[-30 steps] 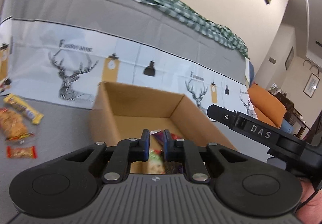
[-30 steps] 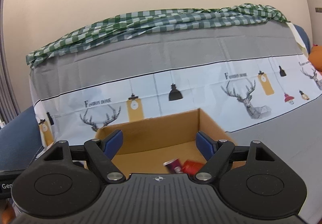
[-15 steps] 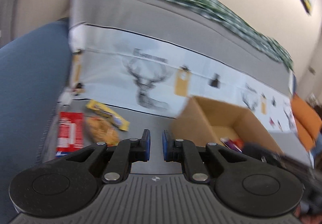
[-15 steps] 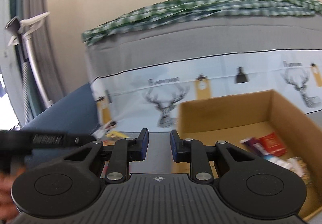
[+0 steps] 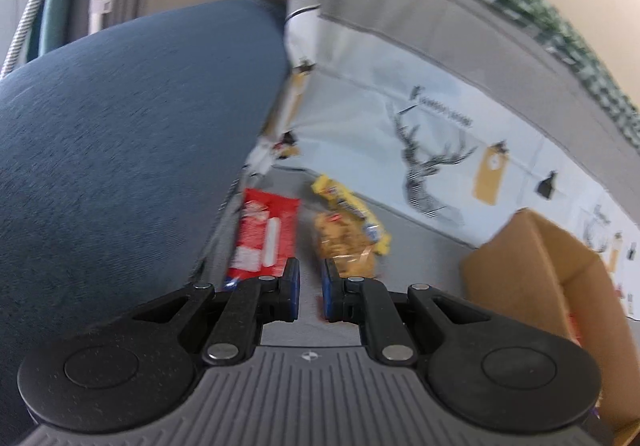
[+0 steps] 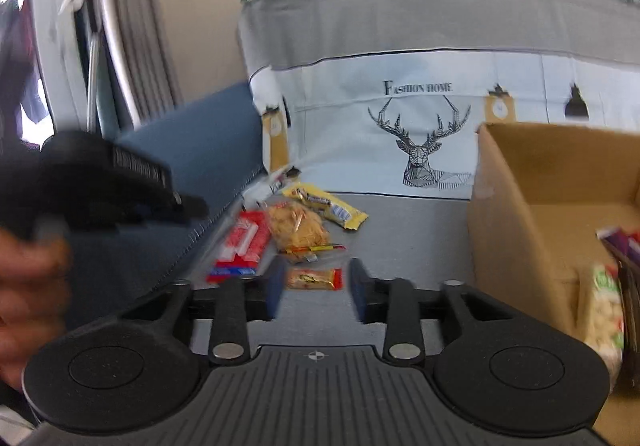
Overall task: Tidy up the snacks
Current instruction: 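Move the left tool to the red sausage pack while the right approaches the small wrapped candy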
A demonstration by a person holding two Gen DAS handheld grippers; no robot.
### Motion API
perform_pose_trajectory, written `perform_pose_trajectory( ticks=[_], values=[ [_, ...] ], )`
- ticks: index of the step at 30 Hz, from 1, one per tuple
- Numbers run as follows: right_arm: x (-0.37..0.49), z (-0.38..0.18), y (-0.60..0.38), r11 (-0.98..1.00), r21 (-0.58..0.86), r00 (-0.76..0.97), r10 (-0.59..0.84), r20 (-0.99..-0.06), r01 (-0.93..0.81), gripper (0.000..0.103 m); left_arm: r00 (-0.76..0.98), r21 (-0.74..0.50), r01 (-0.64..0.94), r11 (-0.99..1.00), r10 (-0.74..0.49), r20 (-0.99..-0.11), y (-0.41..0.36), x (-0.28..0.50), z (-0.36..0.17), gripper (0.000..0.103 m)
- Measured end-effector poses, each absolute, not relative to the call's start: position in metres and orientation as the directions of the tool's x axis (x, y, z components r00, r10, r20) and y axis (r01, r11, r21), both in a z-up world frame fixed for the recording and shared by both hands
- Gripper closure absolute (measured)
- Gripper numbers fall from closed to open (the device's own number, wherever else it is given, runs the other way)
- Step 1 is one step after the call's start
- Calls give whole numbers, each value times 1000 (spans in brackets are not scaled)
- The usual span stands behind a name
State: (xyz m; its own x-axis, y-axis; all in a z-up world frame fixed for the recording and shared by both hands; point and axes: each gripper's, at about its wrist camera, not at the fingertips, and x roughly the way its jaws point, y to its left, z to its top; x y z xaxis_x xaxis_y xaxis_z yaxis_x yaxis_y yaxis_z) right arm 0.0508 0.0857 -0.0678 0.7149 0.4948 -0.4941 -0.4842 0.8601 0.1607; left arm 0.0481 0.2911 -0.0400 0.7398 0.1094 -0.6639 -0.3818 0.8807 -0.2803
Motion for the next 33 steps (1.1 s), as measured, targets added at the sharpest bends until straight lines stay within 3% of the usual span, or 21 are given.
perform_pose_trajectory(
  ticks=[4,7,11,14,17,18,19,20,22,26,30,32,33],
  values=[
    [69,-93,108,857,162,692,495,-525,-490,31,697,-275,-446,852,138,-703,304,51,-51,91],
    [89,-107,122,870,180,678,473,-562,-459,29,683,-277,-469,839,145,-716,309,55,-56,91],
    [111,-118,145,880,107,709,440,-550,-463,16,670,-255,-476,842,160,-725,307,65,-59,89],
    [125,-130,157,876,98,689,435,-580,-472,16,656,-229,-491,840,184,-732,305,80,-65,88],
    [134,-141,166,882,79,671,410,-618,-465,17,632,-195,-494,847,195,-750,301,102,-74,72],
    [136,-144,167,884,73,672,402,-622,-461,17,625,-184,-493,850,199,-755,300,108,-77,62],
    [134,-145,166,887,74,679,401,-614,-457,23,616,-168,-495,853,207,-760,298,115,-80,53],
    [133,-145,165,890,73,687,398,-608,-450,36,599,-144,-500,854,221,-770,295,123,-83,50],
    [131,-145,162,894,66,701,392,-596,-443,44,560,-95,-511,854,247,-790,292,137,-92,41],
    [134,-145,150,918,77,725,356,-590,-389,48,496,-44,-533,845,269,-825,297,156,-112,39],
    [137,-143,137,939,86,744,317,-589,-333,49,477,4,-509,861,286,-831,292,165,-123,30],
    [138,-142,133,942,93,745,313,-590,-322,49,481,33,-487,873,300,-824,288,164,-124,30],
    [138,-142,131,943,99,744,314,-590,-318,49,487,28,-481,876,293,-823,289,164,-124,38]
  ],
)
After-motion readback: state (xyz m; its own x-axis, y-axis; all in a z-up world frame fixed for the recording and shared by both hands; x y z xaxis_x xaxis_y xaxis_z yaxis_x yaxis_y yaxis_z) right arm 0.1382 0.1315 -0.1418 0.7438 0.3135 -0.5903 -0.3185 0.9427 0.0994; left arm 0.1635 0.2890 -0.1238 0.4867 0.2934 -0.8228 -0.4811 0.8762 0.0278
